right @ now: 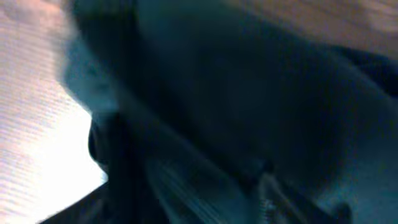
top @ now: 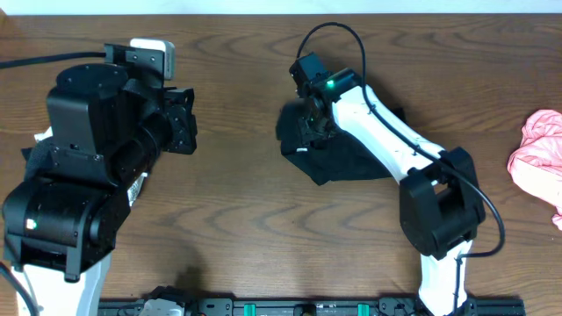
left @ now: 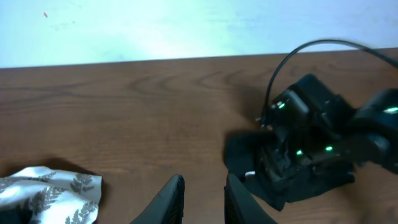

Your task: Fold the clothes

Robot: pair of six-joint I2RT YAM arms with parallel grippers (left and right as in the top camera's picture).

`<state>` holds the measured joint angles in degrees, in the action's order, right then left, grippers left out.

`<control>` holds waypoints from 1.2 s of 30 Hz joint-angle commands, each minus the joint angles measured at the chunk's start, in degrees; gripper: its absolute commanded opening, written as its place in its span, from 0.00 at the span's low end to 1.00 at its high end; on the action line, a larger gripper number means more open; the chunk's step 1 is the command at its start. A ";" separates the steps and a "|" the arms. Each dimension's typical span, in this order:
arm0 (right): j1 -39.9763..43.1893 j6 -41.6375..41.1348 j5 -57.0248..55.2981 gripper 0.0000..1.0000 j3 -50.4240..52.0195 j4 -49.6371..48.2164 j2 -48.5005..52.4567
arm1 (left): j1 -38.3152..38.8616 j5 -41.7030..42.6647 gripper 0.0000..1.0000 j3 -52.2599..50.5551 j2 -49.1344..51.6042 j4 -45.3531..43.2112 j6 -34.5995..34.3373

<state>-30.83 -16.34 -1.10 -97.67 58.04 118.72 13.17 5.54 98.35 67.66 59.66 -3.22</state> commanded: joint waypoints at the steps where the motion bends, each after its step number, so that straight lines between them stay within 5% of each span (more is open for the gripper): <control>1: 1.53 0.35 -1.03 0.75 -0.87 1.18 -8.11 | -0.35 -0.85 0.23 0.24 2.25 0.59 -1.77; 4: 4.26 0.90 -1.03 0.78 -0.87 2.49 -13.62 | -0.35 1.88 0.23 0.17 5.33 0.76 -2.05; 6: 6.60 1.84 0.22 0.66 -0.87 3.15 -16.26 | -0.15 4.15 0.23 0.07 7.74 1.16 -2.05; 8: 9.29 1.81 0.98 0.40 -0.87 4.48 -17.62 | 0.44 8.35 0.21 -0.13 11.04 1.36 -2.03; 10: 11.98 1.81 0.94 0.35 -0.85 6.32 -17.77 | 1.62 12.13 0.14 -0.52 14.49 1.33 -2.03; 14: 18.10 1.57 4.13 0.47 0.07 9.35 -16.96 | 5.46 14.23 0.14 -0.79 22.51 0.87 -2.03; 20: 27.41 3.23 12.00 0.92 6.71 8.31 -16.68 | 12.22 14.62 0.14 -0.79 34.71 -4.61 -2.05; 26: 35.47 6.91 20.74 0.98 20.79 -1.18 -16.68 | 16.35 14.62 0.14 -0.79 45.66 -10.64 -6.69; 36: 39.08 6.38 32.96 0.92 40.63 -28.59 -16.68 | 20.59 14.36 0.14 -0.83 54.45 -14.38 -8.07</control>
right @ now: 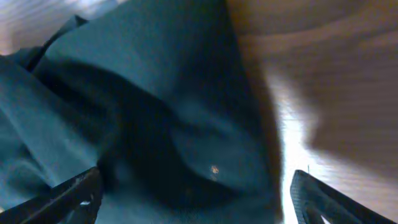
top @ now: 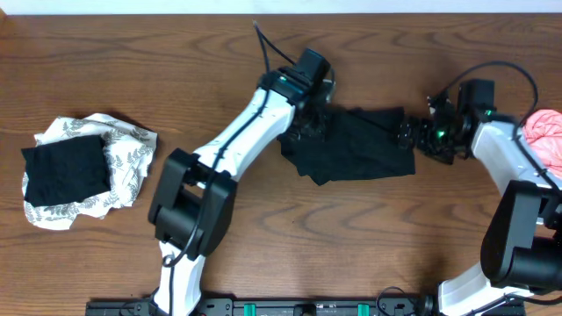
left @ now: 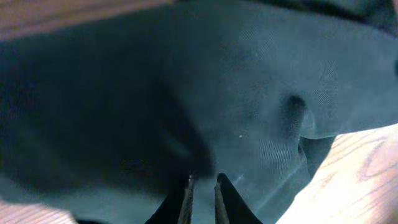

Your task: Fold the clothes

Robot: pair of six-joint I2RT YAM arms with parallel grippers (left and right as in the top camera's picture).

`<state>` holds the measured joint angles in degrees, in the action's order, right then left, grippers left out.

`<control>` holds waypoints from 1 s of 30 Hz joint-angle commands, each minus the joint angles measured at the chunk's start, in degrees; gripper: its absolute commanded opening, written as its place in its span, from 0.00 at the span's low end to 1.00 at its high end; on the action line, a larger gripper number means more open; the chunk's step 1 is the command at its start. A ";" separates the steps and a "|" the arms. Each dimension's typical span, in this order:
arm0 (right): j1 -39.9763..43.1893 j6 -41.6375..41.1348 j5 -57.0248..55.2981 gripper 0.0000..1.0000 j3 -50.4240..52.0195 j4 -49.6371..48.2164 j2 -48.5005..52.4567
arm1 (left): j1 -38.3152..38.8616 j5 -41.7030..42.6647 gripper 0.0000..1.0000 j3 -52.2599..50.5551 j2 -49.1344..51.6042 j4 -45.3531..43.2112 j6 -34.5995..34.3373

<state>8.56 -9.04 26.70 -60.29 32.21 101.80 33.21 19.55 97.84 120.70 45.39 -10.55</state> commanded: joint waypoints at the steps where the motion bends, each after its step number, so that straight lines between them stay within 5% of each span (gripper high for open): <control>1: -0.63 -1.75 5.16 0.92 4.74 -4.92 0.26 | 0.63 0.35 0.14 -0.33 1.88 -0.11 -0.74; 11: -3.30 -3.98 5.77 0.73 11.82 -21.75 0.70 | 0.74 0.37 0.15 -0.76 4.04 0.63 -0.72; 13: -2.32 -2.43 2.14 0.89 11.63 -20.96 0.70 | 0.74 0.37 0.14 -0.76 4.04 1.20 -0.72; 17: 1.07 3.98 1.92 0.98 11.54 -18.62 0.70 | 0.74 0.35 0.15 -0.76 4.04 2.12 -0.68; 30: 10.43 7.26 12.52 0.99 11.54 -20.04 1.36 | 0.74 -2.25 0.15 -0.76 4.04 2.47 0.33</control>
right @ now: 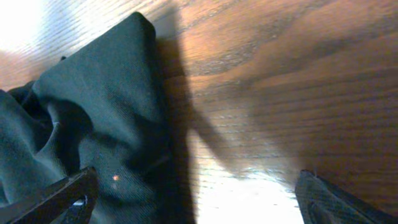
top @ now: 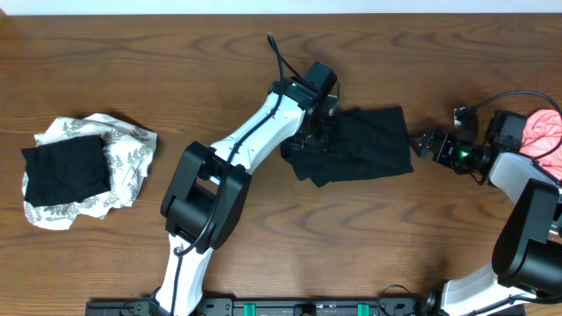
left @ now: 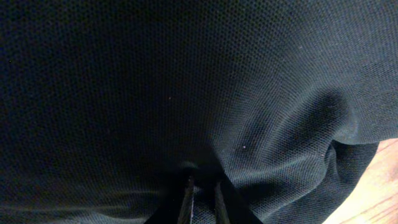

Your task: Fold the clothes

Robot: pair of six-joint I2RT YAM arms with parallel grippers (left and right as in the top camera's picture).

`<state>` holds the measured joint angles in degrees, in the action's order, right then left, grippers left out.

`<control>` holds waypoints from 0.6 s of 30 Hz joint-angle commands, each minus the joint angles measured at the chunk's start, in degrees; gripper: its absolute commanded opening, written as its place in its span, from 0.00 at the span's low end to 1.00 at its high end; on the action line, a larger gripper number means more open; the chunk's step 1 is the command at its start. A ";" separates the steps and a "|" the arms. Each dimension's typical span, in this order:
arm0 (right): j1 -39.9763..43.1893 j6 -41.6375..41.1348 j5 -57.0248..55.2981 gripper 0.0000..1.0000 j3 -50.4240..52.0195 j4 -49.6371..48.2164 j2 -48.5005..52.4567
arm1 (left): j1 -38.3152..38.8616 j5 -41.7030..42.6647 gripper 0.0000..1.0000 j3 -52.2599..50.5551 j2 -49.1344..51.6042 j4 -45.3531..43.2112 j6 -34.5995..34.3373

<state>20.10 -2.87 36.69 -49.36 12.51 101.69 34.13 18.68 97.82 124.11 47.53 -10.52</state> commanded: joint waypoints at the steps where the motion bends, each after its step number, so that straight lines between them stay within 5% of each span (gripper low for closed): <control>1: -1.73 0.59 2.49 0.99 0.61 -0.94 1.92 | -0.17 -1.38 0.15 -0.74 0.63 0.31 0.31; 7: -7.06 -5.25 2.19 0.96 0.61 -7.93 7.45 | -0.17 -1.36 0.15 -0.74 0.63 0.26 -0.83; 12: -12.02 -6.38 2.58 0.85 0.59 -10.88 11.10 | -0.17 -1.33 0.14 -0.74 0.63 0.26 -0.98; 14: -13.40 -5.62 2.12 0.71 0.59 -10.88 11.26 | -0.17 -1.33 0.14 -0.74 0.63 0.26 -0.98; 17: -13.07 -5.70 2.14 0.24 0.15 -10.49 10.56 | -0.20 -1.36 0.15 -0.74 0.63 0.26 -0.96; 18: -12.59 -5.73 2.14 0.15 0.00 -10.05 10.12 | -0.20 -1.36 0.15 -0.74 0.63 0.26 -0.96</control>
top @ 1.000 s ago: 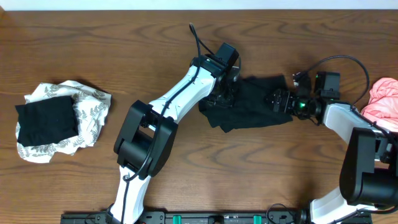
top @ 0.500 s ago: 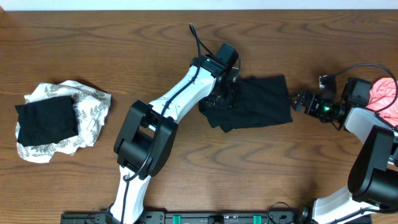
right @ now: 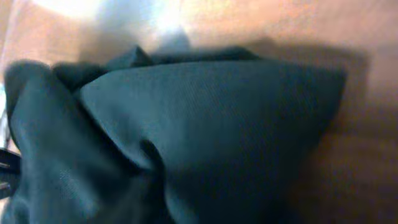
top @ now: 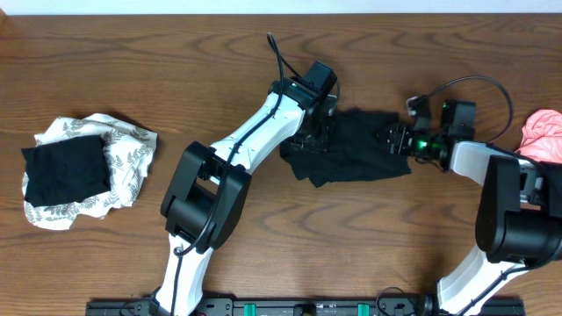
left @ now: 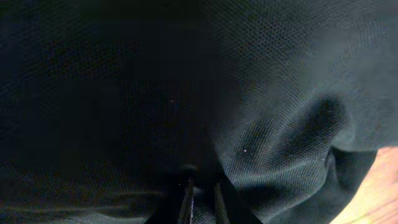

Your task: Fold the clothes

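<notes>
A crumpled black garment (top: 356,147) lies on the wooden table (top: 263,237) at centre. My left gripper (top: 316,132) sits on its left part. In the left wrist view its fingertips (left: 201,194) are pinched together on a fold of the black fabric (left: 280,93). My right gripper (top: 394,140) is at the garment's right edge. The right wrist view is blurred and filled by the dark cloth (right: 205,118); its fingers do not show there.
A white leaf-print cloth (top: 123,145) with a folded black piece (top: 66,171) on it lies at the far left. A pink garment (top: 544,127) lies at the right edge, just beyond the right arm.
My right gripper was open and clear of the garment to its right; now it is at the garment's right edge. The left gripper remains pinched on the fabric.
First my right gripper was on the garment's left part and the left arm was raised near the camera. Then the left gripper was on that part and the right one open at the right edge. The right one stood off to the right, and now is at that edge.
</notes>
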Robot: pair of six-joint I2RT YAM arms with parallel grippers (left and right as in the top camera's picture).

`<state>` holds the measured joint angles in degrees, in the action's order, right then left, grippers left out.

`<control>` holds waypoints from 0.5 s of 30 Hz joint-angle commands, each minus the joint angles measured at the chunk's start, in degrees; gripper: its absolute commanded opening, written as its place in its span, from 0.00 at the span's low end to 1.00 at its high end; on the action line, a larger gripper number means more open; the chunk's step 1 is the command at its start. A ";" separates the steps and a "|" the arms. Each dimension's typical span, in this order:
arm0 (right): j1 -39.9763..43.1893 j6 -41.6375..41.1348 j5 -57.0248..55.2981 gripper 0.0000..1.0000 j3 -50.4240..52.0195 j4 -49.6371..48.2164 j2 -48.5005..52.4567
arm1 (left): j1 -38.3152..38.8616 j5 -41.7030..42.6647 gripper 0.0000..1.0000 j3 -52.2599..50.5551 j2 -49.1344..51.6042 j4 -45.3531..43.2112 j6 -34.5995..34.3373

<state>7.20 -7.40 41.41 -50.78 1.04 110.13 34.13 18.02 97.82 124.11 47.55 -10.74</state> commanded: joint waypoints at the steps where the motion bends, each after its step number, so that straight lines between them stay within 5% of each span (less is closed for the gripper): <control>1: 0.85 -1.20 -2.58 0.08 1.25 2.19 1.09 | -0.20 -0.72 0.14 -0.74 0.63 0.24 -0.72; 2: 1.53 -1.18 -2.60 0.01 0.96 3.32 0.37 | -0.20 -0.72 0.15 -0.74 0.63 0.28 -0.72; 15: 3.21 5.40 -27.23 0.01 -10.29 30.86 -18.21 | -3.67 -0.74 0.15 -0.61 -9.09 0.98 -0.74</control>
<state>10.81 -4.71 24.14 -57.12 30.74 96.53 31.79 17.82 97.23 121.36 48.14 -10.74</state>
